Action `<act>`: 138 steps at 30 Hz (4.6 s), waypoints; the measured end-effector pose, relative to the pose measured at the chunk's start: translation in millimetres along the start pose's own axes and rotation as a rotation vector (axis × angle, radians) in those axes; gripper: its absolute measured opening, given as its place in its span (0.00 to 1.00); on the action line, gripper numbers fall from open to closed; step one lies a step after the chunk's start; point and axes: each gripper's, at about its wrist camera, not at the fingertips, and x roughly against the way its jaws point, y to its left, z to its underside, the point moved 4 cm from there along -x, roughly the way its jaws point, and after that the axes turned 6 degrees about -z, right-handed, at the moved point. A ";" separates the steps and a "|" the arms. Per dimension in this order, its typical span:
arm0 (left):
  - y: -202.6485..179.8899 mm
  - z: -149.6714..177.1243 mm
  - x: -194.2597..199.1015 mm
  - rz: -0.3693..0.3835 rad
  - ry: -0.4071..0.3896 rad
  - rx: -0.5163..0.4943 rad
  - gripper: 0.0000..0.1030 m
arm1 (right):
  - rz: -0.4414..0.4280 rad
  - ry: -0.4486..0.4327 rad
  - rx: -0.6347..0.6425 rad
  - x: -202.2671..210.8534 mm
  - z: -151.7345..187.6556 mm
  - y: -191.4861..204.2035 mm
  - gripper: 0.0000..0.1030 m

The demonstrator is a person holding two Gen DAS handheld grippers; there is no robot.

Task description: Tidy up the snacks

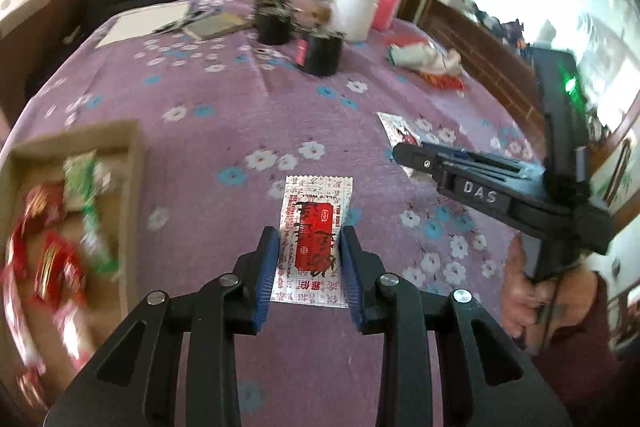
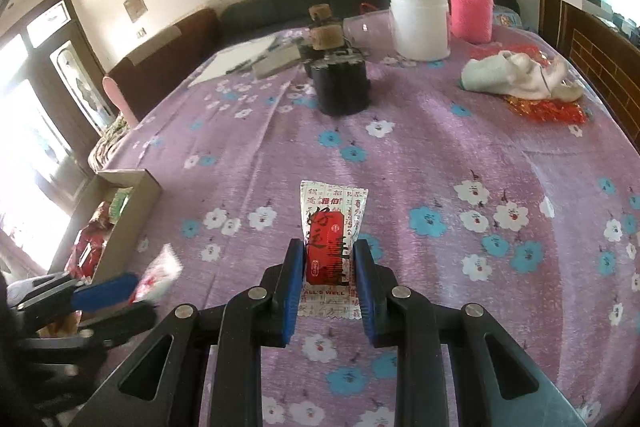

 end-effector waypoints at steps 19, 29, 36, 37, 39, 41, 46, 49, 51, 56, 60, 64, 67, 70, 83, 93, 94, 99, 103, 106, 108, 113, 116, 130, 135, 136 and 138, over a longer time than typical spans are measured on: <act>164.2 83.4 95.8 -0.181 -0.119 0.400 0.28 | -0.093 0.011 0.147 21.1 29.3 127.8 0.25; 186.7 107.2 93.9 -0.146 -0.097 0.449 0.28 | -0.163 0.075 0.280 1.6 42.3 226.8 0.25; 177.5 113.4 78.2 -0.105 -0.056 0.430 0.28 | -0.195 0.134 0.354 -26.7 54.9 276.9 0.25; 176.7 114.0 77.0 -0.104 -0.052 0.430 0.28 | -0.198 0.142 0.368 -31.5 54.9 284.4 0.25; 174.9 113.5 75.4 -0.116 -0.051 0.420 0.28 | -0.208 0.157 0.383 -38.5 55.0 292.9 0.25; 174.4 113.6 74.2 -0.116 -0.048 0.420 0.28 | -0.231 0.179 0.393 -47.1 53.7 302.7 0.25; 177.2 114.4 76.0 -0.118 -0.058 0.434 0.30 | -0.287 0.221 0.401 -64.3 51.9 317.1 0.25; 178.7 114.7 79.2 -0.105 -0.067 0.445 0.37 | -0.297 0.238 0.387 -75.7 47.9 319.3 0.25; 179.9 115.5 82.6 -0.108 -0.070 0.453 0.48 | -0.296 0.250 0.378 -83.4 45.9 320.2 0.25; 182.0 117.3 90.6 -0.119 -0.080 0.466 0.57 | -0.286 0.259 0.369 -97.3 44.2 319.3 0.28; 180.9 115.7 96.9 -0.126 -0.096 0.474 0.57 | -0.326 0.257 0.339 -95.1 43.1 317.0 0.28; 176.7 113.8 103.0 -0.148 -0.109 0.462 0.57 | -0.338 0.208 0.330 -75.0 35.2 311.8 0.29; 170.6 112.8 108.1 -0.209 -0.118 0.439 0.57 | -0.335 0.168 0.322 -56.3 31.8 303.9 0.32; 164.5 112.1 112.4 -0.297 -0.130 0.415 0.57 | -0.332 0.149 0.307 -40.9 35.2 292.4 0.33; 139.6 106.4 130.3 -0.559 -0.200 0.333 0.76 | -0.287 0.075 0.285 6.4 75.4 247.0 0.43; 119.6 103.6 125.6 -0.591 -0.180 0.290 0.76 | -0.219 0.024 0.278 27.9 86.6 224.1 0.55; 117.8 103.4 125.1 -0.593 -0.178 0.287 0.76 | -0.216 0.020 0.278 30.0 87.4 221.8 0.55; 110.1 101.5 119.9 -0.593 -0.165 0.273 0.76 | -0.170 0.001 0.281 35.8 89.2 209.8 0.58; 105.8 100.3 113.5 -0.589 -0.145 0.267 0.76 | -0.141 -0.005 0.276 38.6 91.8 198.9 0.61; 102.9 99.7 107.8 -0.584 -0.130 0.264 0.76 | -0.128 0.001 0.263 37.2 93.2 189.0 0.62; 100.5 99.8 104.5 -0.582 -0.121 0.259 0.76 | -0.122 0.006 0.252 35.4 93.6 182.6 0.62; 95.6 99.5 95.4 -0.580 -0.098 0.246 0.76 | -0.115 0.021 0.230 30.5 96.6 171.2 0.62; 94.5 100.0 91.5 -0.578 -0.088 0.245 0.76 | -0.112 0.025 0.230 28.9 98.1 170.2 0.62; 101.0 102.3 81.2 -0.546 -0.060 0.270 0.76 | -0.066 0.029 0.239 18.4 99.8 172.6 0.66; 107.0 104.3 87.0 -0.545 -0.074 0.291 0.76 | -0.050 0.022 0.262 19.1 100.8 180.3 0.66; 108.2 104.6 87.8 -0.544 -0.076 0.295 0.76 | -0.046 0.018 0.269 19.9 101.1 182.8 0.66; 110.9 105.6 90.8 -0.546 -0.082 0.305 0.76 | -0.040 0.012 0.278 21.2 101.1 186.0 0.66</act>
